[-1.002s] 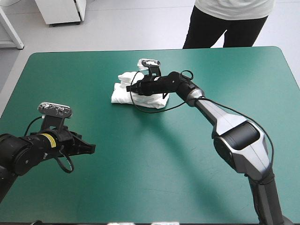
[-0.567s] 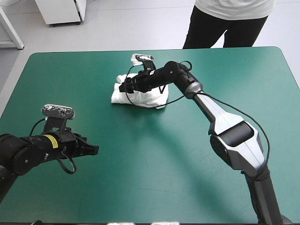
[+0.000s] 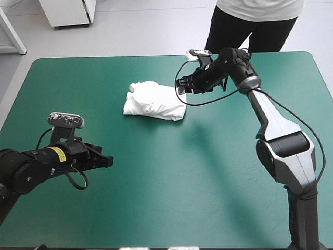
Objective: Fold the cloth
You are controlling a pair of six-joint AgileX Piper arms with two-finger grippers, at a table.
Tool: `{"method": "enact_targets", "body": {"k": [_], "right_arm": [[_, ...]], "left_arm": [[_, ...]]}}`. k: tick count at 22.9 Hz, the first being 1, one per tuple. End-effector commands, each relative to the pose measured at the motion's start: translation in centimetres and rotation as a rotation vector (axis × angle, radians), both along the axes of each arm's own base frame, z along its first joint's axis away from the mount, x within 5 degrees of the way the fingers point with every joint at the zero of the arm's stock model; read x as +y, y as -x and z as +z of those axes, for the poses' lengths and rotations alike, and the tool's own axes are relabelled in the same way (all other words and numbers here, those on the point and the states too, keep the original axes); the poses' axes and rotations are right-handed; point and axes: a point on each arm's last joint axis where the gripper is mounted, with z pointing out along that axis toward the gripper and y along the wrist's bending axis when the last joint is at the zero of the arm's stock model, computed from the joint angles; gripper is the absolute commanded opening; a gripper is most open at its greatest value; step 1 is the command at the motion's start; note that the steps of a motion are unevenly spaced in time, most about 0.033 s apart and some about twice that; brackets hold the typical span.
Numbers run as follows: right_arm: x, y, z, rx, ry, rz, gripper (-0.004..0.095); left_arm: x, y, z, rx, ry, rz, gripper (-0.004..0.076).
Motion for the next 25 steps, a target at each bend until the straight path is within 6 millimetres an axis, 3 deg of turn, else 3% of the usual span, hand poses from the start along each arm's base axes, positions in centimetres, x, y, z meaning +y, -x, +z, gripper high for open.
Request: {"method": "enact_targets", "body": {"k": [1, 7, 16, 20, 21, 22, 25], "right_arm": [[-0.8, 0.2, 2.7, -0.071, -0.051, -0.02, 0.0586], [-0.1, -1.9, -2.0, -0.001, -0.057, -0.035, 0.0586], [1.0, -2.9, -4.7, 0.05, -0.153, -0.052, 0.0547], [1.6, -3.1, -6.4, 0.109, -0.203, -0.038, 0.0342], [1.6, -3.1, -6.5, 0.109, -0.201, -0.038, 0.024], [1.4, -3.2, -6.6, 0.103, -0.18, -0.038, -0.0013], [0.7, -3.1, -5.6, 0.054, -0.097, -0.06, -0.0012]], "left_arm": [[-0.1, -0.2, 1.5, -0.095, 0.063, 0.008, -0.001], [-0.3, -0.2, 1.5, -0.091, 0.077, 0.005, -0.001], [-0.3, -0.2, 1.5, -0.094, 0.076, 0.006, -0.001], [-0.3, -0.2, 1.5, -0.094, 0.076, 0.006, -0.001], [-0.3, -0.2, 1.5, -0.094, 0.076, 0.006, -0.001], [-0.3, -0.2, 1.5, -0.09, 0.079, 0.005, -0.001], [-0.3, -0.1, 1.4, -0.076, 0.08, 0.004, -0.001]]}}
